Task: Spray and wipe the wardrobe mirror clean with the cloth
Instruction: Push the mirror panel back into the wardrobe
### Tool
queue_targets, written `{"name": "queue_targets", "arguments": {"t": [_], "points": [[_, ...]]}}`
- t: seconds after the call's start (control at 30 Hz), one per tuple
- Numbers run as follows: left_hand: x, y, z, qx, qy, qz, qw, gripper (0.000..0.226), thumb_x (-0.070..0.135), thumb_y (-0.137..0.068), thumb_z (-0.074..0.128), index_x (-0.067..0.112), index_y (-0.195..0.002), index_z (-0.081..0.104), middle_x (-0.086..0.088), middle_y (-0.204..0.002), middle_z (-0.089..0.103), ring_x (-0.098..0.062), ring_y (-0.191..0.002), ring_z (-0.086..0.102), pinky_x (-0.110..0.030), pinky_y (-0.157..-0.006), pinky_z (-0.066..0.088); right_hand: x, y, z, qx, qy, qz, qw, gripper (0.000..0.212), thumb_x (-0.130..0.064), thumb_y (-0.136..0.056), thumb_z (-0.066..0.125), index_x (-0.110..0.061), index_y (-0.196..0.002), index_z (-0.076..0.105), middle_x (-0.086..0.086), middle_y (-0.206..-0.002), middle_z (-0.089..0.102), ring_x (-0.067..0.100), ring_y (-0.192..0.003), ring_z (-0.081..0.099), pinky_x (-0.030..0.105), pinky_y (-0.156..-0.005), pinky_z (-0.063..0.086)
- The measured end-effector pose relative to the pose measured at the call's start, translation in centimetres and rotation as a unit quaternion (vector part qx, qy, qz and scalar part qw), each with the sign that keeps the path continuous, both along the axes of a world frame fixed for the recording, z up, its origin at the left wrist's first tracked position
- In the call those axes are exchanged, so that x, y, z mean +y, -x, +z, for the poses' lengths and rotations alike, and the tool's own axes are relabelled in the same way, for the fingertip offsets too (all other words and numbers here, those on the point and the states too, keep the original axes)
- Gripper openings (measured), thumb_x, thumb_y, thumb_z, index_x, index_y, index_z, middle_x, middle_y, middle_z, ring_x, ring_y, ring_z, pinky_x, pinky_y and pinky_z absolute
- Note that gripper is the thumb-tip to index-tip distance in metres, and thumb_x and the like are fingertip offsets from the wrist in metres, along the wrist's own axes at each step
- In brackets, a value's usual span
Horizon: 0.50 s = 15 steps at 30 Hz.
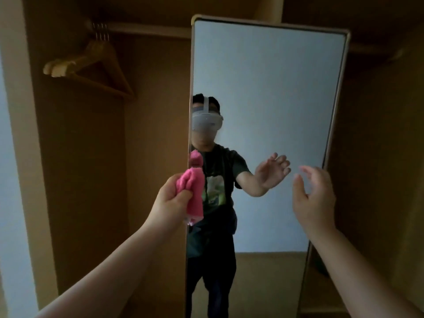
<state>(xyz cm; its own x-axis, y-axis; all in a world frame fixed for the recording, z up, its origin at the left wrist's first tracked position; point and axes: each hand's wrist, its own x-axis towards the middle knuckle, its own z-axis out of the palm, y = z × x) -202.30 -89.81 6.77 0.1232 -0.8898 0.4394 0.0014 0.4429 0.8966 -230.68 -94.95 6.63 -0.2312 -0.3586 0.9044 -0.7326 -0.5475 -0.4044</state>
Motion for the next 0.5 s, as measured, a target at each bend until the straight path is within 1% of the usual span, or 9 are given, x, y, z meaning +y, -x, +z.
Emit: {"name": "queue_targets", "arguments": {"t": [0.03,0.1,0.2,0.23,0.3,0.33,0.4,0.43,0.5], "points": [[-0.2,0.5,0.2,-0.001,0.006,0.001,1.0,0.031,0.005,-0.094,0.05,0.033,-0.103,0.057,-0.001,-0.099,0.065,-0.012,-0.08,0.069,-0.027,-0.06,0.057,-0.3,1.2,0.5,-0.003,0.001,-0.032,0.999,0.028,-0.017,-0.096,0.054,0.0,-0.119,0.057,0.015,-0.115,0.058,0.023,-0.108,0.054,0.024,-0.086,0.038],[-0.4,1.4,0.6,-0.008,0.016,0.0,1.0,0.033,0.003,-0.093,0.05,0.036,-0.097,0.057,0.0,-0.096,0.065,-0.007,-0.075,0.069,-0.02,-0.055,0.055,-0.8,3.1,1.3,-0.015,-0.019,-0.068,0.997,0.038,-0.019,-0.095,0.054,0.001,-0.128,0.051,0.02,-0.129,0.051,0.03,-0.121,0.047,0.03,-0.095,0.037],[-0.6,2.5,0.8,-0.023,0.02,-0.007,1.0,0.034,0.002,-0.093,0.05,0.035,-0.098,0.057,-0.002,-0.096,0.067,-0.011,-0.079,0.07,-0.026,-0.062,0.057,-1.6,4.7,1.8,-0.051,-0.079,-0.06,0.994,0.056,-0.028,-0.096,0.051,-0.006,-0.145,0.032,0.016,-0.149,0.034,0.03,-0.138,0.034,0.041,-0.11,0.035],[-0.7,2.8,0.8,-0.028,0.022,-0.007,0.999,0.034,0.002,-0.093,0.05,0.035,-0.099,0.058,-0.003,-0.096,0.067,-0.013,-0.08,0.07,-0.027,-0.064,0.058,-1.9,5.0,1.9,-0.069,-0.104,-0.046,0.991,0.061,-0.031,-0.097,0.049,-0.009,-0.148,0.026,0.015,-0.153,0.029,0.029,-0.141,0.03,0.041,-0.112,0.032],[-1.0,3.2,0.7,-0.036,0.029,-0.009,0.999,0.035,0.001,-0.092,0.05,0.034,-0.099,0.059,-0.002,-0.094,0.067,-0.014,-0.08,0.069,-0.024,-0.06,0.057,-2.5,5.2,1.8,-0.096,-0.154,-0.011,0.983,0.067,-0.037,-0.098,0.047,-0.013,-0.152,0.017,0.011,-0.158,0.022,0.027,-0.144,0.025,0.038,-0.112,0.027],[-1.0,3.4,0.7,-0.038,0.031,-0.013,0.999,0.036,-0.001,-0.091,0.05,0.033,-0.099,0.059,-0.001,-0.091,0.068,-0.014,-0.079,0.069,-0.023,-0.058,0.056,-2.8,5.4,1.7,-0.107,-0.176,0.01,0.978,0.067,-0.038,-0.098,0.046,-0.014,-0.152,0.015,0.011,-0.158,0.023,0.027,-0.143,0.027,0.039,-0.111,0.029],[-1.1,3.8,0.6,-0.038,0.032,-0.024,0.998,0.038,-0.004,-0.09,0.049,0.031,-0.1,0.06,0.005,-0.083,0.07,-0.01,-0.074,0.069,-0.02,-0.056,0.054,-3.3,5.6,1.4,-0.121,-0.202,0.052,0.97,0.063,-0.037,-0.097,0.046,-0.015,-0.15,0.021,0.012,-0.152,0.035,0.028,-0.135,0.04,0.038,-0.102,0.04],[-1.1,3.9,0.5,-0.04,0.033,-0.026,0.998,0.038,-0.005,-0.089,0.049,0.03,-0.1,0.06,0.006,-0.081,0.07,-0.008,-0.072,0.069,-0.018,-0.056,0.053,-3.4,5.8,1.3,-0.121,-0.207,0.063,0.969,0.06,-0.037,-0.097,0.046,-0.015,-0.149,0.025,0.012,-0.148,0.041,0.027,-0.13,0.046,0.037,-0.096,0.042],[-1.2,4.1,0.3,-0.047,0.036,-0.018,0.998,0.038,-0.005,-0.089,0.049,0.03,-0.101,0.06,0.004,-0.083,0.07,-0.006,-0.072,0.068,-0.017,-0.057,0.053,-3.6,6.3,1.1,-0.125,-0.21,0.064,0.968,0.059,-0.039,-0.096,0.047,-0.017,-0.148,0.028,0.009,-0.144,0.046,0.026,-0.126,0.049,0.035,-0.09,0.043]]}}
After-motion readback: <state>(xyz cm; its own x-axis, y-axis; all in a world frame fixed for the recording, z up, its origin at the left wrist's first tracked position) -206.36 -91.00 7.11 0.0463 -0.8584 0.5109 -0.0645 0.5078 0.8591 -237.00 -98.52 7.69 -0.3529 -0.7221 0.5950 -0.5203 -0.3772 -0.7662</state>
